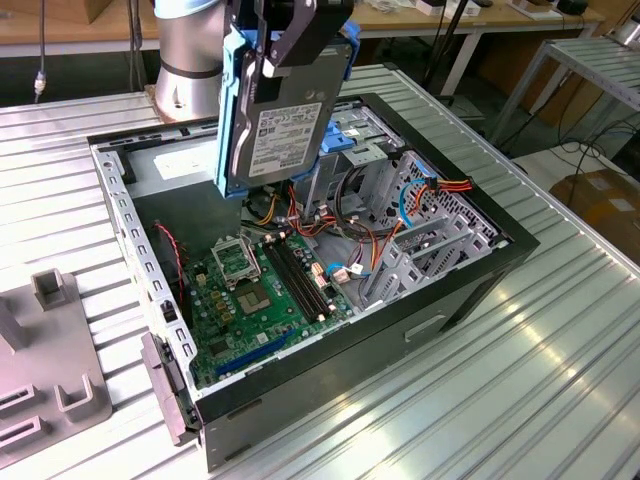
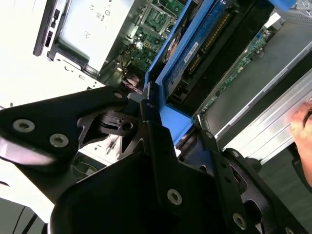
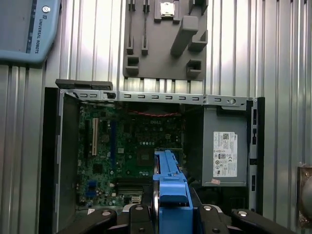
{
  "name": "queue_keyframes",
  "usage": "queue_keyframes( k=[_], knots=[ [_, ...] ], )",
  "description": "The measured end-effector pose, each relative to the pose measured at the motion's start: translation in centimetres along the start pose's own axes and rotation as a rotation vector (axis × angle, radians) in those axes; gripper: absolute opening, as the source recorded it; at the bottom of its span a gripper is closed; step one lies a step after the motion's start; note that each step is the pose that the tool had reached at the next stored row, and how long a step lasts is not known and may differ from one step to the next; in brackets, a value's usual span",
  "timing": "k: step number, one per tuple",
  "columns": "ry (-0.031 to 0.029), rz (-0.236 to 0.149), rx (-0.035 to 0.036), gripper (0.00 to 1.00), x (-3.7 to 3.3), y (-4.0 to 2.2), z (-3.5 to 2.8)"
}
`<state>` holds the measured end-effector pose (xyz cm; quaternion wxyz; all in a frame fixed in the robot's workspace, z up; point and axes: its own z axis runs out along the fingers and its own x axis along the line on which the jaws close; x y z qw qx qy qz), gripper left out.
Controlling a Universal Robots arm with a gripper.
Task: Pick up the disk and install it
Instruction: 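Insert the disk into the insertion slot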
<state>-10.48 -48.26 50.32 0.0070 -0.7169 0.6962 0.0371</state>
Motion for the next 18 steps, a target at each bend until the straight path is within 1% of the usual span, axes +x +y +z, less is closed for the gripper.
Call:
queue_keyframes(
  k=[2,4,5,7,8,12,13,18],
  knots=[
    [0.0001,0.0,0.0,0.37,0.35,-0.01,-0.03],
    [0.0001,0.0,0.0,0.37,0.99,0.0,-0.06],
    [0.0001,0.0,0.0,0.37,1.19,-0.06,-0.08],
    [0.0001,0.0,0.0002,0.37,1.3,-0.25,-0.08],
    [0.0,0.0,0.0019,0.37,1.37,-0.27,-0.05],
    [0.0006,0.003,0.0146,0.37,1.43,-0.37,0.1],
    [0.0,0.005,0.0166,0.37,1.45,-0.53,0.2],
    [0.0004,0.005,0.0165,0.37,1.45,-0.55,0.19]
  ],
)
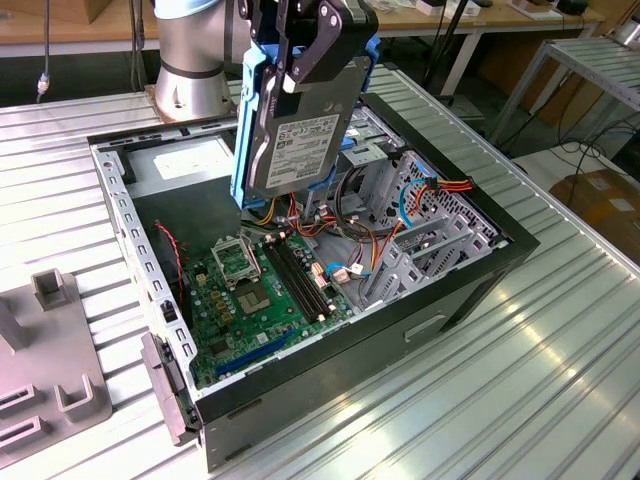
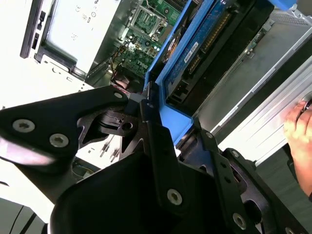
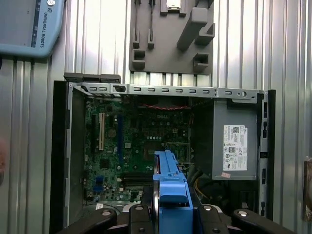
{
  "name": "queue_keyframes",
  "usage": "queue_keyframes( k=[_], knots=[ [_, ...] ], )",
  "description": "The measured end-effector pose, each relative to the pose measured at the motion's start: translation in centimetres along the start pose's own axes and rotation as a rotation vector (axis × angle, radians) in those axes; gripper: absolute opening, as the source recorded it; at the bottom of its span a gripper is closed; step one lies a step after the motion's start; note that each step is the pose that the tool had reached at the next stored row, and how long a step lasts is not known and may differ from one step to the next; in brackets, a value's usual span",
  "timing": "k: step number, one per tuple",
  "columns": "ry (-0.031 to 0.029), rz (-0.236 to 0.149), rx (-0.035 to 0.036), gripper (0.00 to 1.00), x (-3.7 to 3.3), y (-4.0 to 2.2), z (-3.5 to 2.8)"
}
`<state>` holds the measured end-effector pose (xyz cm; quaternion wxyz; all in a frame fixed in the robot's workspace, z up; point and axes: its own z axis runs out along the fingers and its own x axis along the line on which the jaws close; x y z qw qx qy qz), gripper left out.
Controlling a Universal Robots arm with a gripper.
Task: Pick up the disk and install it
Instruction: 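Insert the disk into the insertion slot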
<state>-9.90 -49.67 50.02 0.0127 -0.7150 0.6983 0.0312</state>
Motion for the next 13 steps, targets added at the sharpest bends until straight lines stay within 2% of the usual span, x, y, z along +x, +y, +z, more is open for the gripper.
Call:
queue_keyframes(
  k=[11,12,13],
  knots=[
    [-0.0001,0.0,0.0001,0.37,0.0,-0.04,0.0],
    [-0.0001,0.0,0.0001,0.37,0.0,-0.24,0.0],
    [-0.0002,0.0,0.0001,0.37,0.06,-2.22,0.03]
  ],
)
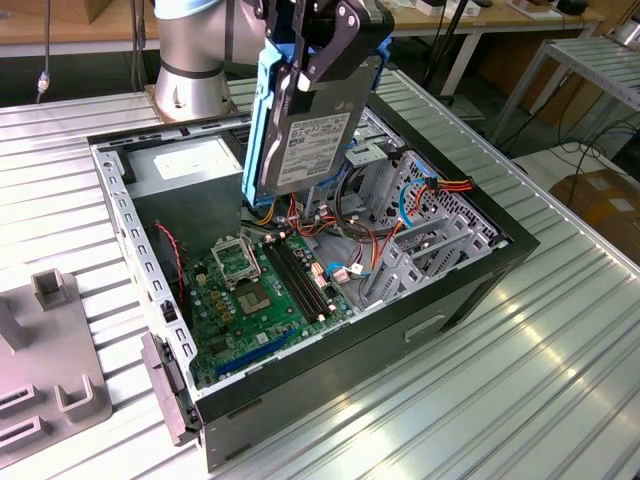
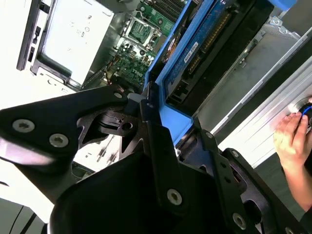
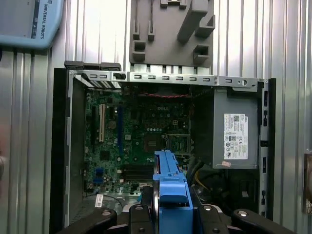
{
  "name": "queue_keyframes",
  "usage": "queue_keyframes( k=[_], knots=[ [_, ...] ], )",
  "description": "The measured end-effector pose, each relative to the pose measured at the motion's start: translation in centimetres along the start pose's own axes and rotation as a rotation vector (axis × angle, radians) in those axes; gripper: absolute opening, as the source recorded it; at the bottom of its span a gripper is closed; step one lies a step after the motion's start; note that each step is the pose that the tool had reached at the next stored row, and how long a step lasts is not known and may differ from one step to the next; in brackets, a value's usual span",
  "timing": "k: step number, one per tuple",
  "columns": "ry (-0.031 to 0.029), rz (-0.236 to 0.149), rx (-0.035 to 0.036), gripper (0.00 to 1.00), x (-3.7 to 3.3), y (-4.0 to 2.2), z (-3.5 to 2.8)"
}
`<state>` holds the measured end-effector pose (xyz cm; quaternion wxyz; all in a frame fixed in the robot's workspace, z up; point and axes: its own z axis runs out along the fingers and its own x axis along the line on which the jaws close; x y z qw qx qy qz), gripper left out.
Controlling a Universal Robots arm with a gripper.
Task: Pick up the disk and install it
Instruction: 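Insert the disk into the insertion slot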
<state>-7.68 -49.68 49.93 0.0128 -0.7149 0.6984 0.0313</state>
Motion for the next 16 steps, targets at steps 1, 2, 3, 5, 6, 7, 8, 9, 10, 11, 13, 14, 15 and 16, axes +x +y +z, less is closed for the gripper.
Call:
queue_keyframes(
  k=[1,2,3,5,6,7,8,9,10,11,13,14,15,16],
  knots=[
    [0.0002,0.0,-0.0001,0.37,0.89,-0.31,0.06],
    [0.0001,0.0,-0.0001,0.37,1.56,-0.33,0.06],
    [0.0002,0.0,-0.0001,0.37,1.73,-0.34,0.05],
    [0.0003,0.0,-0.0001,0.37,2.23,-0.37,0.03],
    [0.0002,0.0,-0.0001,0.37,2.5,-0.39,0.04],
    [0.0002,0.0,-0.0001,0.37,2.96,-0.42,0.04],
    [0.0001,0.0,-0.0001,0.37,3.27,-0.48,0.06],
    [0.0002,0.0,-0.0001,0.37,3.55,-0.64,0.11],
    [-0.0001,0.0,0.0,0.37,3.64,-0.81,0.18],
    [0.0001,0.0,-0.0001,0.37,3.7,-1.08,0.24],
    [0.0002,0.0,-0.0001,0.37,3.79,-1.7,0.36],
    [0.0,0.0,0.0,0.37,3.83,-2.0,0.41],
    [0.0001,0.0,-0.0001,0.37,3.92,-2.43,0.47],
    [0.0004,0.0,-0.0002,0.37,4.01,-2.64,0.5]
  ],
)
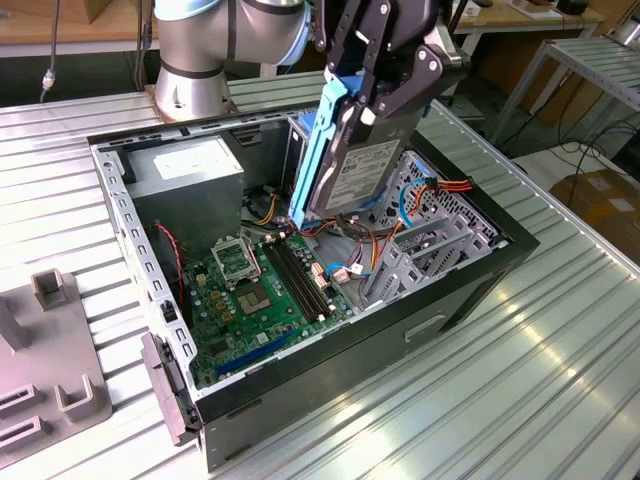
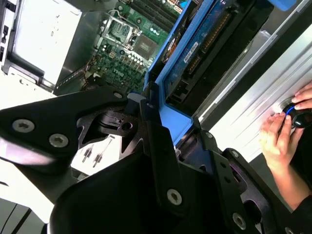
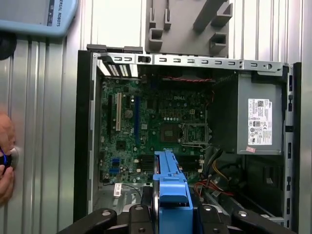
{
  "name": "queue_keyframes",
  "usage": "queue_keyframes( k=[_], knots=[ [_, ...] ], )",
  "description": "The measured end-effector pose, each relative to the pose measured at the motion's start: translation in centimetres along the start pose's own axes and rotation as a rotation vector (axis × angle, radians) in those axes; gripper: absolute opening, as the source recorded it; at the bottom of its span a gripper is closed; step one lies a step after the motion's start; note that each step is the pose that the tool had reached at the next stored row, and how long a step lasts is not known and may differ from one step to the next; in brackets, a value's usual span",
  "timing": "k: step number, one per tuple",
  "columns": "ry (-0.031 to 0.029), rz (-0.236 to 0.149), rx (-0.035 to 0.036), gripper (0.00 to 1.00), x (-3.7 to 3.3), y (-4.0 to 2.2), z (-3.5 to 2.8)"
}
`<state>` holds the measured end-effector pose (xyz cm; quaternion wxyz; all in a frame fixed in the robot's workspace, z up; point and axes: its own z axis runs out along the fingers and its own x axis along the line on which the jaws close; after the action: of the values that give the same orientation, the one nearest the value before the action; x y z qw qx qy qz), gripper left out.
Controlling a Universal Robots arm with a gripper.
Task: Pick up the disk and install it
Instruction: 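Insert the disk into the insertion slot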
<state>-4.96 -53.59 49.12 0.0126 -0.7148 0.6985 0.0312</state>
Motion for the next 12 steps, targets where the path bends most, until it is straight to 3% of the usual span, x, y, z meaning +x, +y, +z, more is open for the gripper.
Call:
queue_keyframes(
  k=[5,9,12],
  knots=[
    [-0.0003,0.0,0.0001,0.37,1.07,-0.71,0.18],
    [-0.0003,0.0,0.0002,0.37,2.83,-1.43,0.36],
    [-0.0002,0.0,0.0001,0.37,3.36,-3.02,0.5]
  ],
)
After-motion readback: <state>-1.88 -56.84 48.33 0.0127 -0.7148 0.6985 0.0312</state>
